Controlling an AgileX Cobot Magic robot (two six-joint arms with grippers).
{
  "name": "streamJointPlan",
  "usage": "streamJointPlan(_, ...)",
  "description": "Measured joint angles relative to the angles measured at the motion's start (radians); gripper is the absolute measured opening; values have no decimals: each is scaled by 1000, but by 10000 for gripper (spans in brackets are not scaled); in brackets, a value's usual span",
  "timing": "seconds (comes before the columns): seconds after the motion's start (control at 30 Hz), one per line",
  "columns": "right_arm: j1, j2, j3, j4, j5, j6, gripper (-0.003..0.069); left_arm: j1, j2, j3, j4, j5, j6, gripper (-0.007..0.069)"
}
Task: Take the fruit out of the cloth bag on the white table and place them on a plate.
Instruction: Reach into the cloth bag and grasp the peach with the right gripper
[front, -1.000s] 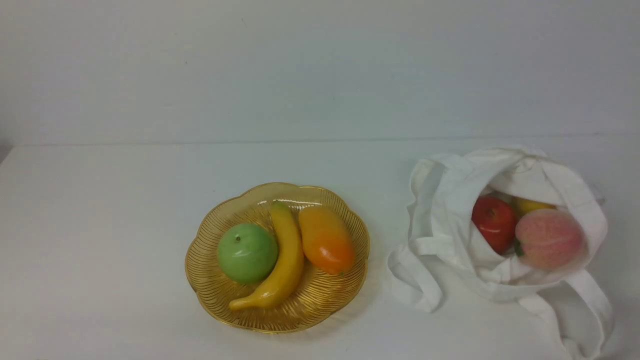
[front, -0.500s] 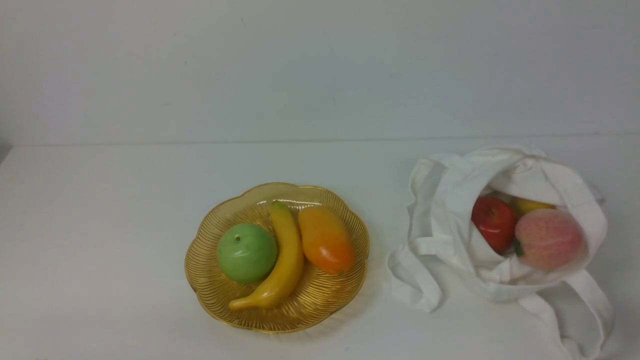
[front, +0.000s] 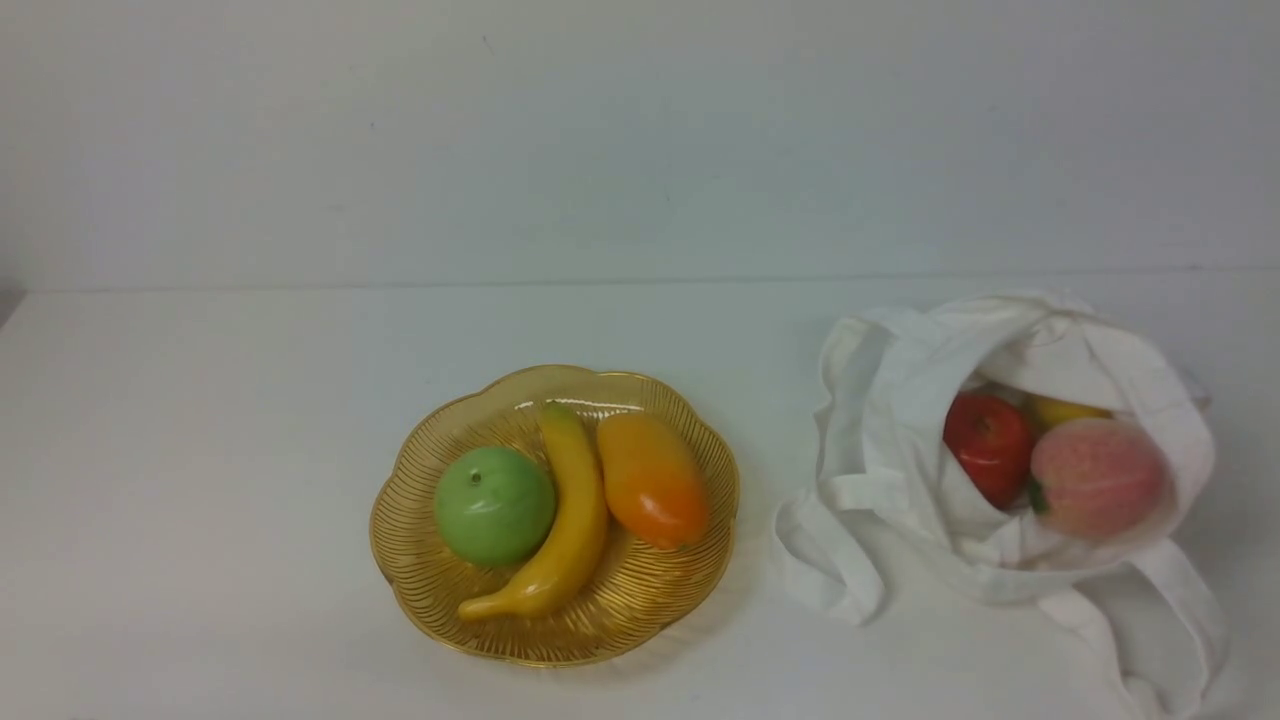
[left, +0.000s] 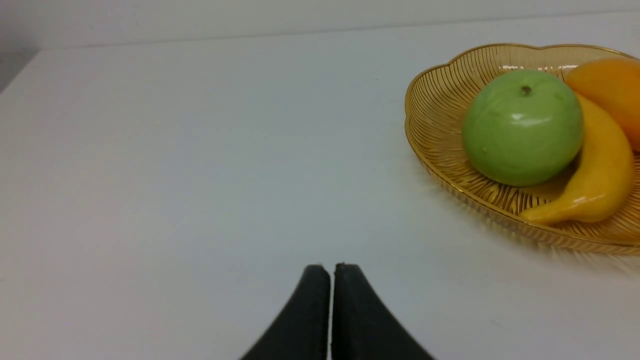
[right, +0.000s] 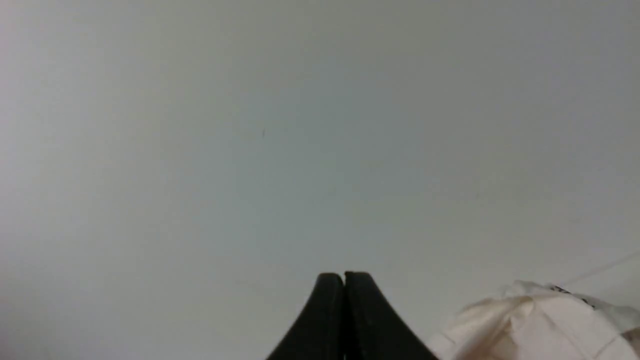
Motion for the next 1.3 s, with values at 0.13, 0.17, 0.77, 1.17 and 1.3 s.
streamJointPlan(0.13, 1, 264, -239, -172, 360, -118, -14, 0, 0, 0, 0, 0, 0, -8)
streamJointPlan(0.17, 1, 339, -289, -208, 437, -142, -14, 0, 0, 0, 0, 0, 0, -8)
streamJointPlan(0.77, 1, 1112, -632, -304, 553, -368, 69, 0, 0, 0, 0, 0, 0, -8)
streamJointPlan(1.17, 1, 1393, -683, -452, 466, -366, 482, 0, 0, 0, 0, 0, 0, -8)
streamJointPlan(1.3, 1, 1436, -683, -500, 431, -350, 602, 0, 0, 0, 0, 0, 0, -8)
